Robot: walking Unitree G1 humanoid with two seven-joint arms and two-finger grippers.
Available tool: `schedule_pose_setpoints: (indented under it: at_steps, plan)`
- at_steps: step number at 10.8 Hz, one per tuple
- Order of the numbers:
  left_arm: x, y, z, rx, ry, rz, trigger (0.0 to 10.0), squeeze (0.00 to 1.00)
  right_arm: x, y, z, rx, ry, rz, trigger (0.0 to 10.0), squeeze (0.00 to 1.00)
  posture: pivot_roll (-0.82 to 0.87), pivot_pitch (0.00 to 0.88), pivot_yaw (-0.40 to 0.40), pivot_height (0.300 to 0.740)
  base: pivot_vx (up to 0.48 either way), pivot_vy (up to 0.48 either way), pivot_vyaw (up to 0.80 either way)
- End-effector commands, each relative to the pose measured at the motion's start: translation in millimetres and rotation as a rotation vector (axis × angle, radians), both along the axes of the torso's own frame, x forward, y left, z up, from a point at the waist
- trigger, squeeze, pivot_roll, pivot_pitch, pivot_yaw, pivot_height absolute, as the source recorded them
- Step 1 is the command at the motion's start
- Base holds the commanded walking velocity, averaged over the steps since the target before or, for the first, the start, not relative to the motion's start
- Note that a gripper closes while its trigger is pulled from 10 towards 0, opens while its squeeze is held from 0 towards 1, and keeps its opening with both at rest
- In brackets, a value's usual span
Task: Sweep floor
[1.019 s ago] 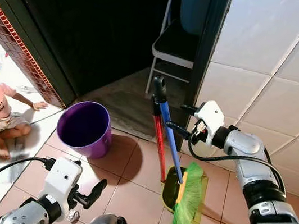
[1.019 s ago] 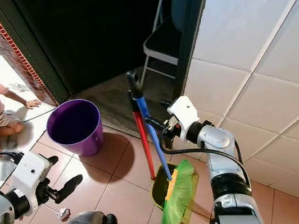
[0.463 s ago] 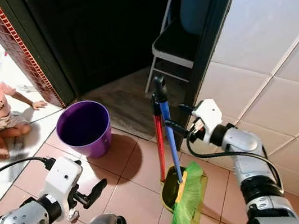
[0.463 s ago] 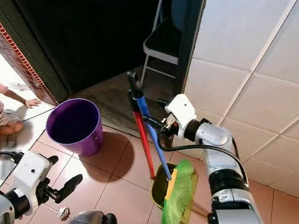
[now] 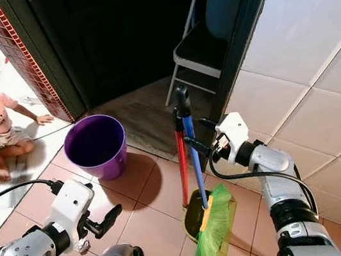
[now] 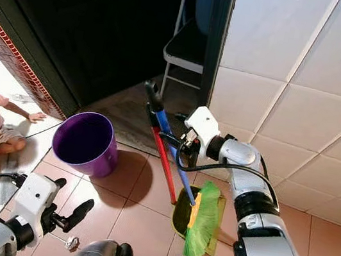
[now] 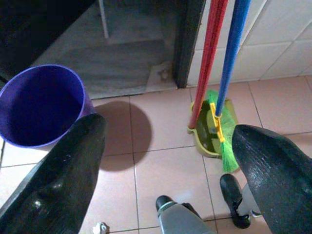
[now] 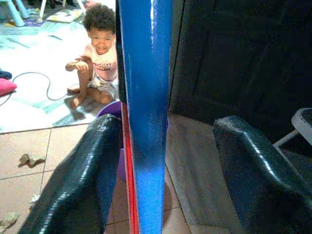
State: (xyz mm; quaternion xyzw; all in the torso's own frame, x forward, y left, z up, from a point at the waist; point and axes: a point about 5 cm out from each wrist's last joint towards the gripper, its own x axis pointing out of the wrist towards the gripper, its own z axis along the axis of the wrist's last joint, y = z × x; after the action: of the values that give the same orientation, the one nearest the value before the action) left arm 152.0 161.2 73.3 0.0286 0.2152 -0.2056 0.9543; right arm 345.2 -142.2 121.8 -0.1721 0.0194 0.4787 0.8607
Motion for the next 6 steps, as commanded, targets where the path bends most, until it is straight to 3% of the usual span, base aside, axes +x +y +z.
schedule_pose_setpoints:
  at_steps: [1, 6]
  plan:
    - [-2.3, 3.4, 1.6, 0.023, 0.003, 0.008, 10.0, 0.0, 1.2, 7.6, 2.6, -0.003, -0.008, 0.033, 0.0, 0.0, 0.11, 0.165, 0.119, 0.74, 0.0, 0.0, 0.0]
    - [-1.3, 2.9, 1.3, 0.023, 0.003, 0.009, 10.0, 0.0, 2.4, 7.9, 3.5, -0.002, -0.013, 0.033, 0.0, 0.0, 0.11, 0.162, 0.119, 0.74, 0.0, 0.0, 0.0]
